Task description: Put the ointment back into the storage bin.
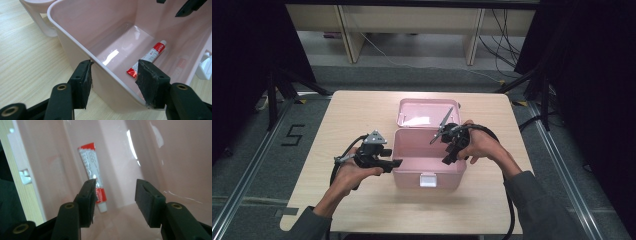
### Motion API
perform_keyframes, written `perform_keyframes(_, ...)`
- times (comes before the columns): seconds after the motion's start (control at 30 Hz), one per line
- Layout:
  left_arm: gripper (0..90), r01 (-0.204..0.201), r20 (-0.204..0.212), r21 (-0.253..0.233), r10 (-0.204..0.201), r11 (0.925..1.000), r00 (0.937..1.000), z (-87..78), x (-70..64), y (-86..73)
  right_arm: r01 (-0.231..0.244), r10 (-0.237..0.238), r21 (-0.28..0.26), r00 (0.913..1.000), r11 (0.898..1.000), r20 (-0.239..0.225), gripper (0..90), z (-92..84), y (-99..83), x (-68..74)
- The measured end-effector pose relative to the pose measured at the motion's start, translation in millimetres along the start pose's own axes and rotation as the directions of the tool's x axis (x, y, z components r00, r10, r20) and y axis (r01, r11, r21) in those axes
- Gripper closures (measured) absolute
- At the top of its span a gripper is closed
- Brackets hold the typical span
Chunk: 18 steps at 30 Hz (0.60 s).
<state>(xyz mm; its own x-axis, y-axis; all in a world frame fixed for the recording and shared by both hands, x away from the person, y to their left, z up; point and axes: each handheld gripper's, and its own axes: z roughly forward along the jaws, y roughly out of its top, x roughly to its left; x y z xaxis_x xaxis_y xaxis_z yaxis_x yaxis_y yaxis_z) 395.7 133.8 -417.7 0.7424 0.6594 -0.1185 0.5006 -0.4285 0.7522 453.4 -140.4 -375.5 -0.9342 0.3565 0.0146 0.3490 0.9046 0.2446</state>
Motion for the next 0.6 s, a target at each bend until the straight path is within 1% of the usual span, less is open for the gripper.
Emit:
perform_keyframes(0.03, 45.0, 0.000, 0.001, -0.001, 0.000, 1.0000, 1.0000, 0.1, 0.3, 0.0, -0.009, 0.009, -0.012, 0.9999, 1.000, -0.013, 52.3, -1.0, -0.2, 0.6)
perform_keyframes(0.07, 45.1, 0.002, 0.002, -0.002, -0.002, 1.0000, 1.0000, 0.2, 0.4, 0.1, -0.011, 0.011, -0.019, 0.9999, 1.000, 0.003, 52.0, -2.2, -0.9, -0.2)
perform_keyframes(0.1, 45.0, 0.004, 0.002, -0.003, -0.004, 1.0000, 1.0000, 0.3, 0.4, 0.1, 0.001, 0.000, -0.026, 0.9999, 1.000, 0.017, 52.1, -3.5, -1.7, -2.2)
perform_keyframes(0.13, 44.9, 0.005, 0.001, -0.004, -0.005, 1.0000, 1.0000, 0.4, 0.5, 0.2, -0.011, 0.012, -0.036, 0.9998, 0.999, 0.016, 52.0, -4.6, -2.0, -2.4)
perform_keyframes(0.17, 44.8, 0.005, 0.001, -0.004, -0.005, 1.0000, 1.0000, 0.5, 0.4, 0.3, -0.039, 0.040, -0.044, 0.9992, 0.998, 0.008, 51.7, -6.0, -2.2, -1.0)
perform_keyframes(0.2, 44.8, 0.006, 0.000, -0.004, -0.006, 1.0000, 1.0000, 0.5, 0.4, 0.3, -0.036, 0.037, -0.058, 0.9993, 0.998, 0.008, 51.2, -7.0, -2.8, -2.5)
perform_keyframes(0.23, 44.7, 0.006, 0.000, -0.004, -0.006, 1.0000, 1.0000, 0.5, 0.4, 0.3, -0.036, 0.037, -0.058, 0.9993, 0.998, 0.008, 51.2, -7.0, -2.8, -2.5)
perform_keyframes(0.27, 44.5, 0.005, 0.000, -0.003, -0.005, 1.0000, 1.0000, 0.5, 0.2, 0.4, -0.037, 0.039, -0.088, 0.9990, 0.995, 0.022, 50.8, -8.6, -3.6, -5.3)
perform_keyframes(0.3, 44.4, 0.005, 0.000, -0.003, -0.005, 1.0000, 1.0000, 0.5, 0.2, 0.4, -0.038, 0.040, -0.095, 0.9989, 0.995, 0.024, 50.3, -9.0, -3.7, -6.0)
perform_keyframes(0.37, 44.4, 0.000, 0.001, -0.004, 0.000, 1.0000, 1.0000, 0.5, 0.8, 0.7, -0.056, 0.059, -0.116, 0.9979, 0.992, 0.025, 49.6, -10.3, -4.1, -7.3)
perform_keyframes(0.4, 44.4, 0.000, 0.001, -0.004, 0.000, 1.0000, 1.0000, 0.5, 0.8, 0.7, -0.056, 0.059, -0.116, 0.9979, 0.992, 0.025, 49.6, -10.3, -4.1, -7.3)
perform_keyframes(0.43, 44.4, 0.005, 0.001, -0.005, -0.005, 1.0000, 1.0000, 0.6, 0.5, 0.5, -0.065, 0.069, -0.125, 0.9972, 0.990, 0.028, 49.2, -11.1, -4.1, -7.9)
perform_keyframes(0.47, 44.5, -0.003, 0.000, -0.005, 0.003, 1.0000, 1.0000, 0.7, 1.4, 0.9, -0.085, 0.090, -0.143, 0.9954, 0.986, 0.033, 48.2, -12.3, -4.7, -9.2)
perform_keyframes(0.5, 44.5, -0.003, 0.000, -0.005, 0.003, 1.0000, 1.0000, 0.7, 1.4, 0.9, -0.085, 0.090, -0.143, 0.9954, 0.986, 0.033, 48.2, -12.3, -4.7, -9.2)
perform_keyframes(0.53, 44.5, -0.004, -0.002, -0.003, 0.004, 1.0000, 1.0000, 0.9, 1.6, 1.0, -0.095, 0.102, -0.162, 0.9941, 0.982, 0.037, 47.9, -12.8, -4.8, -11.4)
perform_keyframes(0.57, 44.5, -0.004, -0.004, -0.005, 0.004, 1.0000, 1.0000, 1.2, 1.5, 0.9, -0.096, 0.103, -0.168, 0.9941, 0.981, 0.034, 47.9, -13.5, -5.5, -12.8)
perform_keyframes(0.6, 44.5, -0.003, -0.004, -0.004, 0.003, 1.0000, 1.0000, 1.2, 1.5, 0.9, -0.108, 0.115, -0.177, 0.9928, 0.978, 0.033, 47.7, -13.9, -5.8, -13.2)
